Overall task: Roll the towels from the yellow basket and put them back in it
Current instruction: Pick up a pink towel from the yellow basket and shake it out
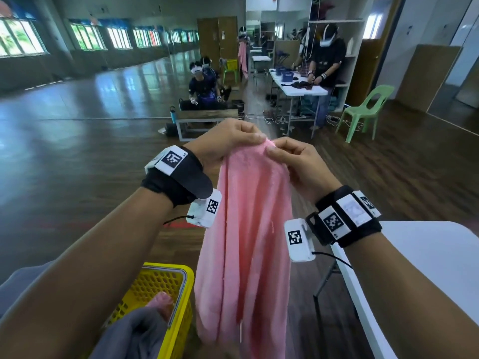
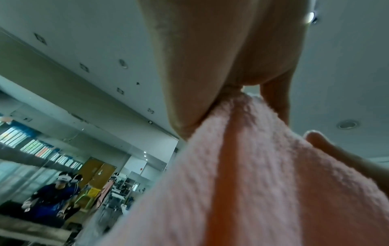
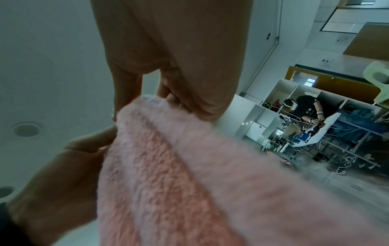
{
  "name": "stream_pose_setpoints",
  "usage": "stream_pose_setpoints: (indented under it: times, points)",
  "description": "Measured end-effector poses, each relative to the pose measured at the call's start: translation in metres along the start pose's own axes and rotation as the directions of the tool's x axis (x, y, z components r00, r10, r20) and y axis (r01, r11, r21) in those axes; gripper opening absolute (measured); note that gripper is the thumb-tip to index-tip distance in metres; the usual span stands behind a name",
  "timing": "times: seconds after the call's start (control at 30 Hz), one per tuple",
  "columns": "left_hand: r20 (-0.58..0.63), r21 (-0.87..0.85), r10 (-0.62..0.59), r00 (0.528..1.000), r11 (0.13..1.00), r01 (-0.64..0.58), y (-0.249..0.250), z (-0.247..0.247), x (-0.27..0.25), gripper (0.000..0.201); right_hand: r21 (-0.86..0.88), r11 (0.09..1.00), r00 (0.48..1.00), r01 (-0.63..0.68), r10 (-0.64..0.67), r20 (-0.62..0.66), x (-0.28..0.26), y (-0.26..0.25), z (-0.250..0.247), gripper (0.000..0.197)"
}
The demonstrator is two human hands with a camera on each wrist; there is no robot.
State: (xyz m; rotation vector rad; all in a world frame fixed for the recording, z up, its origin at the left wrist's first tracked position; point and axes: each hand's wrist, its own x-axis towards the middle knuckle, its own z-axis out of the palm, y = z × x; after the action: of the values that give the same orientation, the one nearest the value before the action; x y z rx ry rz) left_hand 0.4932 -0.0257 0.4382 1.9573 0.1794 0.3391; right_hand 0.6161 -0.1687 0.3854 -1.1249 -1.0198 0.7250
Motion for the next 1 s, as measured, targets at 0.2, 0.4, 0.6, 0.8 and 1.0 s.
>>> stream_pose_setpoints:
  times: [0.2,0.4,0.6,0.8,1.0]
  points:
    - [-0.409,0.070,0.118,0.905,0.993,-0.098,-0.007,-0.012,0.000,0.013,0.053,0.998,0.996,-0.022,0.026,-0.089,-0.009,0.024,0.000,0.013]
    - [-0.149,-0.090,0.056,0.987,0.993,-0.070,-0.030,0.012,-0.004,0.032,-0.314,0.933,0.970,0.178,-0.221,-0.105,0.009,-0.019,0.004,0.016]
    - [-0.475,-0.203,0.080,0.876,0.959,-0.197,-0.024,0.003,-0.003,0.021,-0.177,0.980,0.987,0.089,-0.110,-0.116,-0.015,0.022,0.008,0.017]
    - [-0.153,-0.304,0.017,0.988,0.951,-0.063,-0.029,0.033,-0.014,0.038,-0.330,0.924,0.964,0.192,-0.240,-0.112,-0.001,-0.011,0.005,0.021]
    - [-0.268,-0.395,0.025,0.963,0.909,-0.134,-0.032,0.028,-0.018,0.024,-0.189,0.973,0.979,0.129,-0.155,-0.129,-0.023,0.016,0.003,0.033]
